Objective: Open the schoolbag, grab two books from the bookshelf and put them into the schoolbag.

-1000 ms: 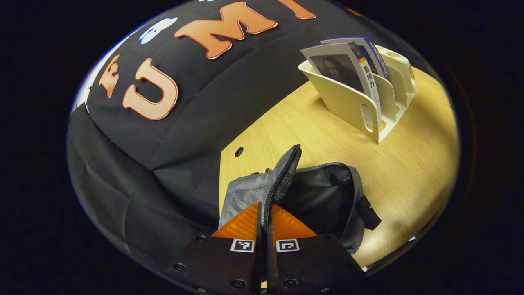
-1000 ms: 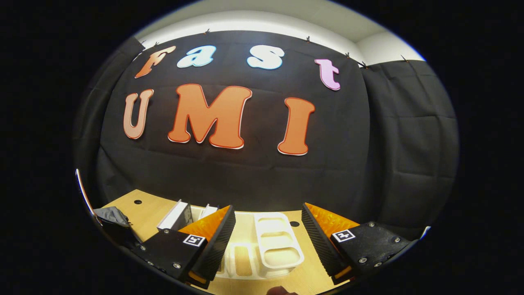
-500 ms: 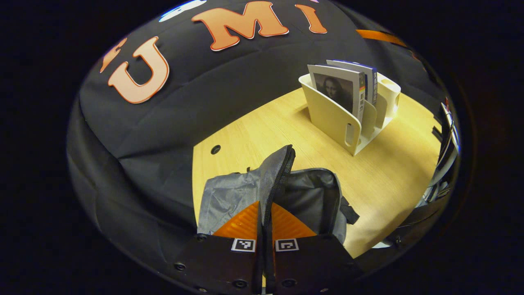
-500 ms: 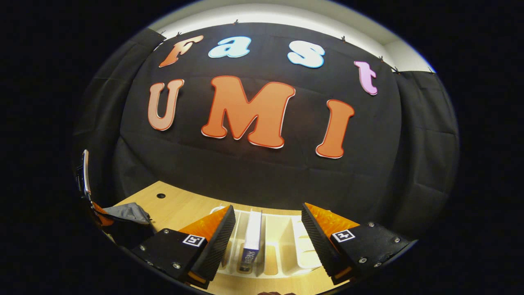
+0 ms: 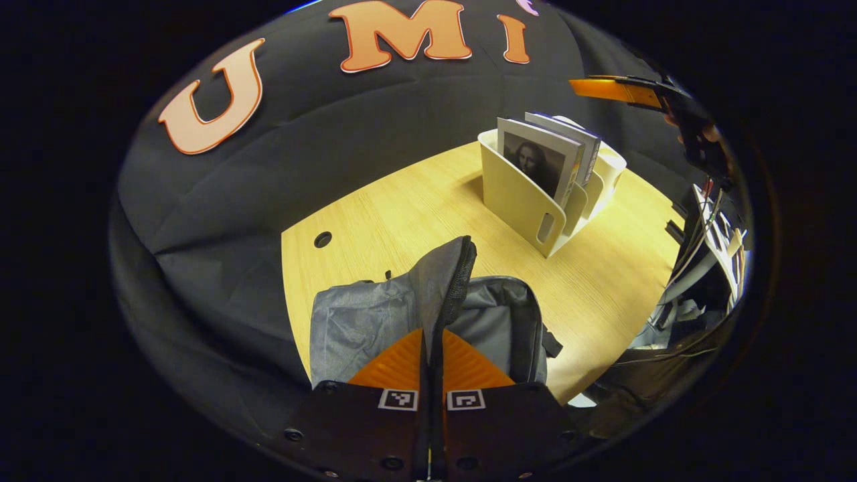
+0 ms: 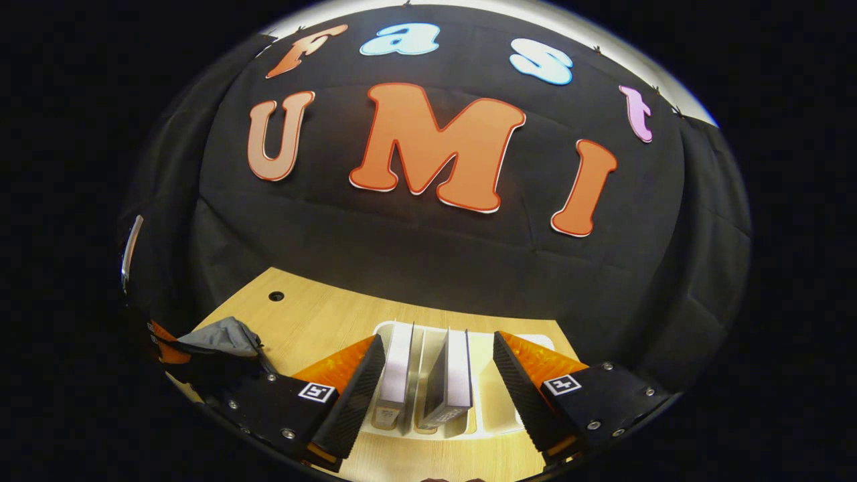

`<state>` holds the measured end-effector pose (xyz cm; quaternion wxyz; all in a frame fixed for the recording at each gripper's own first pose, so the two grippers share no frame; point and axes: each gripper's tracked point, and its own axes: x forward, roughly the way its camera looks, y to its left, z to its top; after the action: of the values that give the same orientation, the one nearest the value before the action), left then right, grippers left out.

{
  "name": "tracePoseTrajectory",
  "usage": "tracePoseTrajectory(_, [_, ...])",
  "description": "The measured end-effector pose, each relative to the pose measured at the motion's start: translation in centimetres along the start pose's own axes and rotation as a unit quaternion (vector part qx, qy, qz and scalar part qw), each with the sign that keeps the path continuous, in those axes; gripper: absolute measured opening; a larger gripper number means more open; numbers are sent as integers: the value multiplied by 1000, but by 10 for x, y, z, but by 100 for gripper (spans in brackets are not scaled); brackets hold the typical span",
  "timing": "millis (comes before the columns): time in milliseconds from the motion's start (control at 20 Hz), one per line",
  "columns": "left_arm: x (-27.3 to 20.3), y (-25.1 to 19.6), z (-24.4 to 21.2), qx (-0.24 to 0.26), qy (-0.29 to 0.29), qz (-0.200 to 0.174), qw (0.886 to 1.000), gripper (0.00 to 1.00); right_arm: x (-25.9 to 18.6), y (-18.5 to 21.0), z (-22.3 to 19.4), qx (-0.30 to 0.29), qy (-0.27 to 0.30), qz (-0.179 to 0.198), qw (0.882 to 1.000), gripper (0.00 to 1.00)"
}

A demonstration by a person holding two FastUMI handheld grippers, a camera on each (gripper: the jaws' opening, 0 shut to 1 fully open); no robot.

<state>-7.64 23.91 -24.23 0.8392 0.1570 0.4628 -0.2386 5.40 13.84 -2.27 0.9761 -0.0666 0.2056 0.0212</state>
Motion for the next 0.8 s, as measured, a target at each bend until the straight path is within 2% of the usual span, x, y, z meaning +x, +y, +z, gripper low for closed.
tracePoseTrajectory(200, [-7,10,7,-13,10,-29,999,2,15,13,-15,4,72,17,997,98])
tracePoseTrajectory(400, [-13,19,16,-28,18,-45,998,2,21,24,-32,33,149,62,986,98])
tracePoseTrajectory(600, [-19,30,24,-42,26,-51,997,1,40,23,-36,47,188,82,978,98])
tracePoseTrajectory(650, [-18,31,26,-48,29,-50,997,2,43,24,-37,46,200,88,975,98])
tracePoseTrajectory(800, [-19,29,30,-50,39,-56,996,2,53,37,-47,75,256,121,956,98])
